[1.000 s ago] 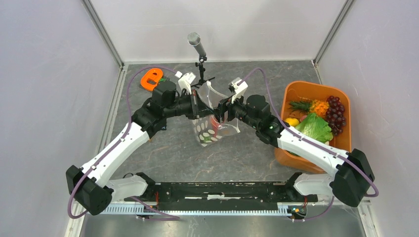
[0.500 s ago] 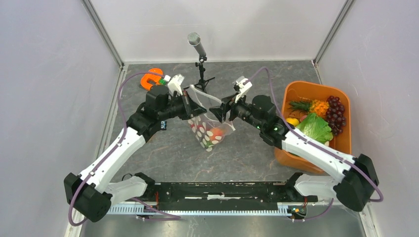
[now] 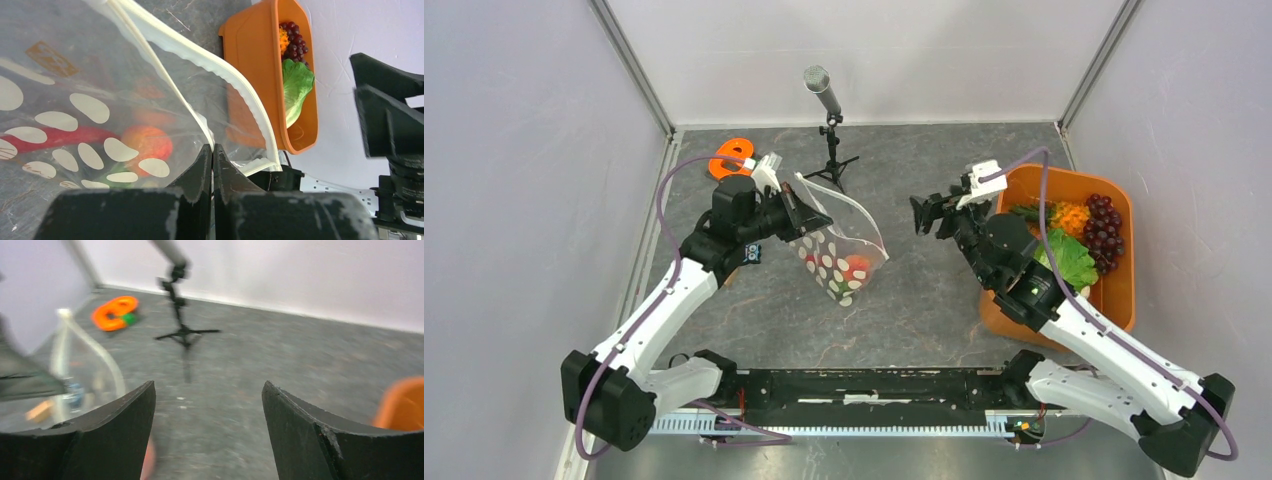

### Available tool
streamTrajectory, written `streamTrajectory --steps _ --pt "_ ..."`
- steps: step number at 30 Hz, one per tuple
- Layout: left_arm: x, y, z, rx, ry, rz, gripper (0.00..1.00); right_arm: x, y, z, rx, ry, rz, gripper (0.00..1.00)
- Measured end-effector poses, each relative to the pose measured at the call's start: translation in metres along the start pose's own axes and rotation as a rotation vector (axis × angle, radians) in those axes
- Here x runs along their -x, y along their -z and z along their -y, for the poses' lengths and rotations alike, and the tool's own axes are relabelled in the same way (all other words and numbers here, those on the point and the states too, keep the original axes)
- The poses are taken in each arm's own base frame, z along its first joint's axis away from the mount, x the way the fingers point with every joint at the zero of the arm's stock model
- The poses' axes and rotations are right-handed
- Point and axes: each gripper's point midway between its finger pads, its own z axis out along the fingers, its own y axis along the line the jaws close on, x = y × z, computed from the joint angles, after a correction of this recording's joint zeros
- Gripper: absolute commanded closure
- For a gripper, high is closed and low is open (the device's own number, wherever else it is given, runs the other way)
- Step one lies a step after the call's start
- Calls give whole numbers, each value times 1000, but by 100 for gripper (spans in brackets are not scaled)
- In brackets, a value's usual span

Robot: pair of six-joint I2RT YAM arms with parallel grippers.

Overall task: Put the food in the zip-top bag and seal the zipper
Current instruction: Adjust the fake vegetable in the bin.

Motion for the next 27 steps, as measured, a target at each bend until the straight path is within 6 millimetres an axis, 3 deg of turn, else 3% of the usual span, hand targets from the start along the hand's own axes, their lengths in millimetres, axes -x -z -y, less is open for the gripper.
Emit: streamTrajectory --steps 5,8,13,19,24,27 --pt "-3 -1 1 -11 2 -18 98 -25 13 70 -333 75 -100 28" --pt "-3 -1 2 -17 1 -22 98 -37 26 116 -512 94 -162 28" --pt "-2 0 5 -22 -2 -22 98 -48 65 177 -762 64 -225 4" --pt "0 1 8 -29 -7 -20 98 -62 117 206 -964 36 -304 2" --pt "0 1 11 -37 -9 -23 98 -76 155 211 -1064 -31 -338 2" --pt "-1 2 12 -43 -12 -31 98 -86 170 215 -1111 -64 -329 9"
